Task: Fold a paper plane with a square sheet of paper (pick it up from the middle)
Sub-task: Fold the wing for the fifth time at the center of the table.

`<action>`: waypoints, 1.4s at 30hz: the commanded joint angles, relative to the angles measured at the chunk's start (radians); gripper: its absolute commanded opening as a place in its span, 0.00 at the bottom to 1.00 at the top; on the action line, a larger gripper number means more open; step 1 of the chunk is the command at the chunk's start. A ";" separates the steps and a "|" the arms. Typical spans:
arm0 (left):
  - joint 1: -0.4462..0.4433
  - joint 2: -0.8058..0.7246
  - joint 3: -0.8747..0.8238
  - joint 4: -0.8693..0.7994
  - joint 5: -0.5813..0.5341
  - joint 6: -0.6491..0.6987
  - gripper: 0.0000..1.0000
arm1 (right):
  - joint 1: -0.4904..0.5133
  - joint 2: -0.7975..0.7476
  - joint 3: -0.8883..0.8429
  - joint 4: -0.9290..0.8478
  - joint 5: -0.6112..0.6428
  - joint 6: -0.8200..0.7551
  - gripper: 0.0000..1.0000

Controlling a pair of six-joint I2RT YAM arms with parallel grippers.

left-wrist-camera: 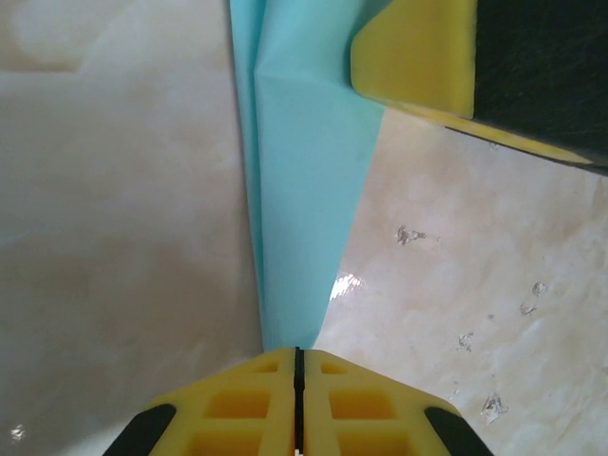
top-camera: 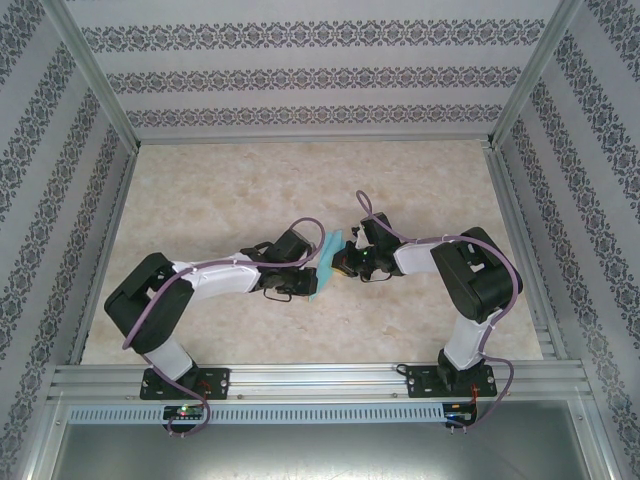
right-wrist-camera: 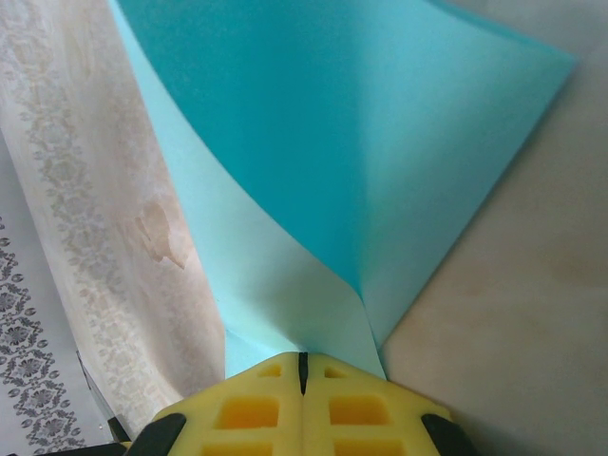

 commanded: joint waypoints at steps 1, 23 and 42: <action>0.005 0.019 0.007 0.033 0.025 -0.012 0.10 | -0.001 0.061 -0.044 -0.121 0.113 -0.016 0.02; 0.007 -0.027 0.018 -0.051 -0.044 0.004 0.09 | 0.001 0.072 -0.041 -0.109 0.106 -0.016 0.02; 0.005 0.040 0.008 0.051 0.073 -0.033 0.10 | -0.001 0.067 -0.042 -0.111 0.101 -0.018 0.02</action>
